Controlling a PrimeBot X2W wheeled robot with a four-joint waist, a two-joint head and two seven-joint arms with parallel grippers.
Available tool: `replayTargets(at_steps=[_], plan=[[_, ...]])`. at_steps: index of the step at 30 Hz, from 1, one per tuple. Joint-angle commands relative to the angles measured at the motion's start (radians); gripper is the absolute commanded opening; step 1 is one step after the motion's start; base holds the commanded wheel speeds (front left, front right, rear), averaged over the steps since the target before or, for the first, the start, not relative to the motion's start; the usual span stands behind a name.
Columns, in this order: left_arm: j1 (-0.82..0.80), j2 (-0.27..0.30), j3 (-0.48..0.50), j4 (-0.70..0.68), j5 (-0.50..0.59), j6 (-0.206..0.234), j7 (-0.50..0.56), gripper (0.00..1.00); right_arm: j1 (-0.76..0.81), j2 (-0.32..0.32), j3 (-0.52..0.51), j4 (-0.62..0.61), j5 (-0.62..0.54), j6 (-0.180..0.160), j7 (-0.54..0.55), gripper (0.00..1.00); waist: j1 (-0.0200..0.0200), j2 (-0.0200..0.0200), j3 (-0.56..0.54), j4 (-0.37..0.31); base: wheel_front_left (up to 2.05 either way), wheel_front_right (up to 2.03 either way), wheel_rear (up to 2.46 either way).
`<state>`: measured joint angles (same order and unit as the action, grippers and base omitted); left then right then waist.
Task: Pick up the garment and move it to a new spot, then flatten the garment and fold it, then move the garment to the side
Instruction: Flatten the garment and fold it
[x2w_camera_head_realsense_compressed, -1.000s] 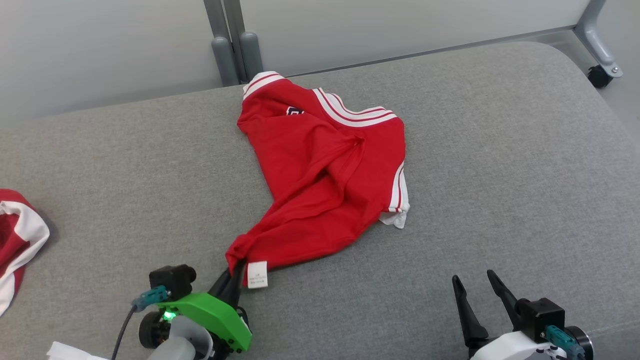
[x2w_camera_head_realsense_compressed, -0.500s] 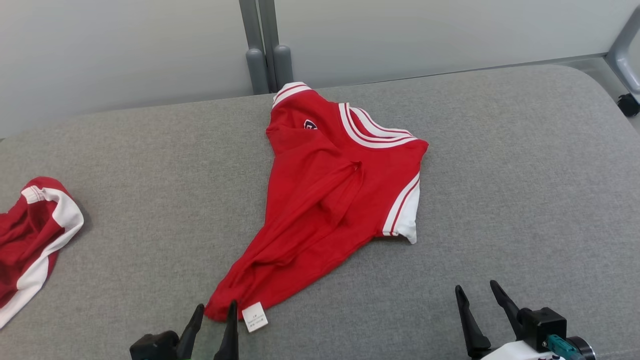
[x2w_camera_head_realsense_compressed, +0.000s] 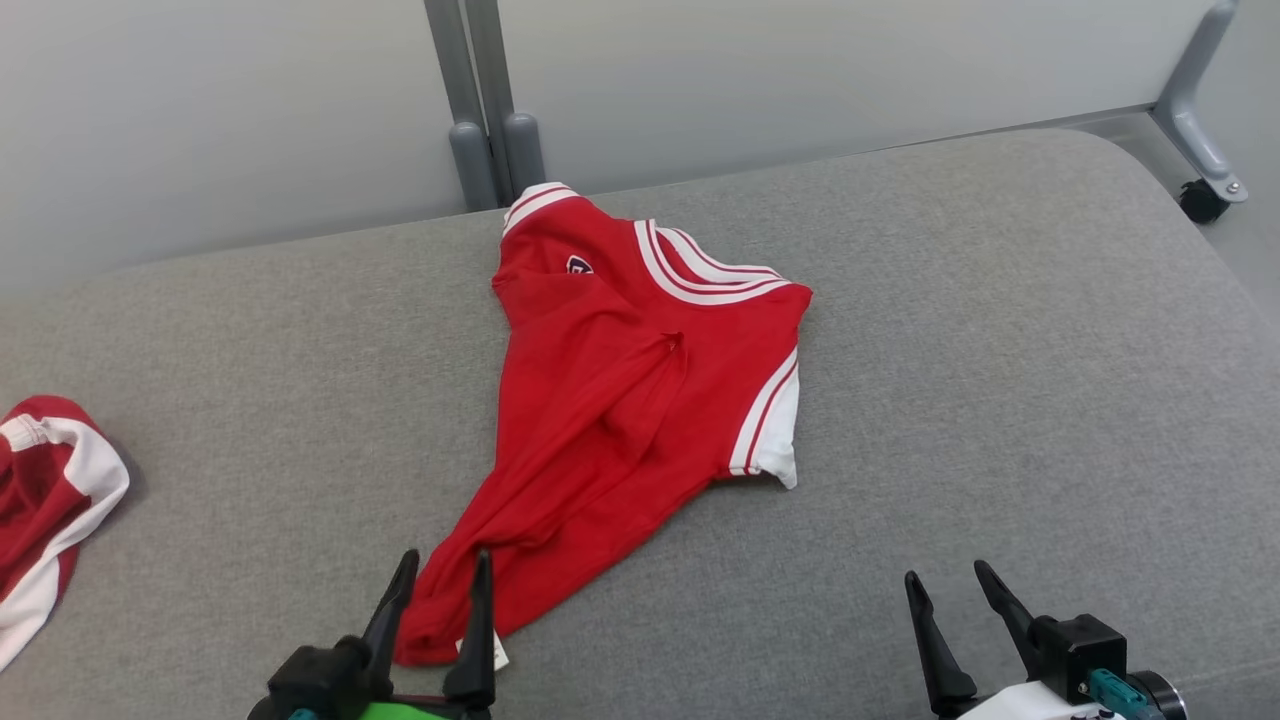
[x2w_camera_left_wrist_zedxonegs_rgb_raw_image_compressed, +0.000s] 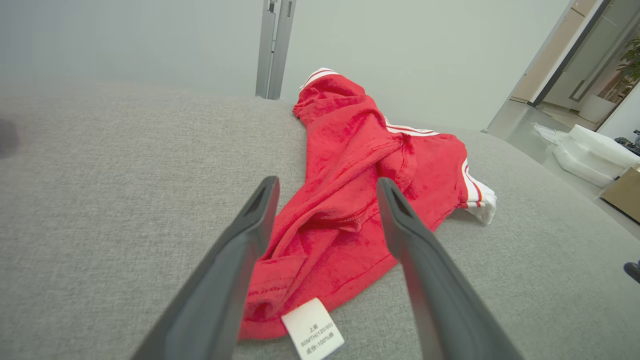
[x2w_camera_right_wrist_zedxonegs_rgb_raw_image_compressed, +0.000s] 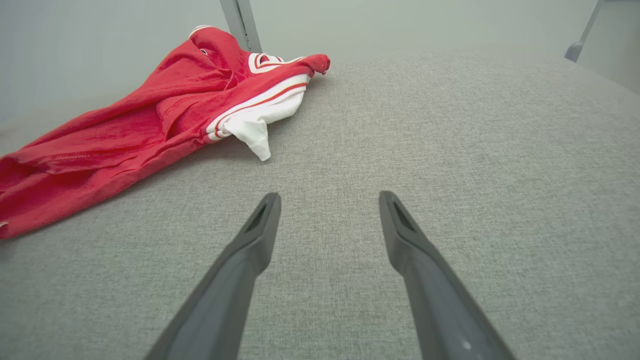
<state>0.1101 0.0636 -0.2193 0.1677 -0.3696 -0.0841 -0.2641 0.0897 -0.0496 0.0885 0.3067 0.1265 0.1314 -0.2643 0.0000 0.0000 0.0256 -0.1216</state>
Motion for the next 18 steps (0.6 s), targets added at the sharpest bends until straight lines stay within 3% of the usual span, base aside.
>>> replayTargets(at_steps=[1, 11, 18], plan=[[-0.039, -0.003, -0.021, 0.016, 0.018, -0.012, 0.000, 1.00, -0.012, -0.003, 0.003, -0.004, -0.003, -0.002, 0.000, 1.00, 0.0000, 0.0000, 0.000, -0.027, 0.00, 0.00, 0.00], [-0.314, -0.010, -0.276, 0.246, 0.056, -0.046, 0.012, 1.00, -0.054, -0.002, 0.020, -0.027, -0.002, -0.002, 0.000, 1.00, 0.0000, 0.0000, 0.071, -0.101, 0.00, 0.00, 0.00], [-0.538, -0.010, -0.431, 0.392, -0.010, -0.047, 0.017, 1.00, -0.103, -0.002, 0.043, -0.042, 0.017, -0.002, 0.000, 1.00, 0.0000, 0.0000, 0.157, -0.167, 0.00, 0.00, 0.00]])
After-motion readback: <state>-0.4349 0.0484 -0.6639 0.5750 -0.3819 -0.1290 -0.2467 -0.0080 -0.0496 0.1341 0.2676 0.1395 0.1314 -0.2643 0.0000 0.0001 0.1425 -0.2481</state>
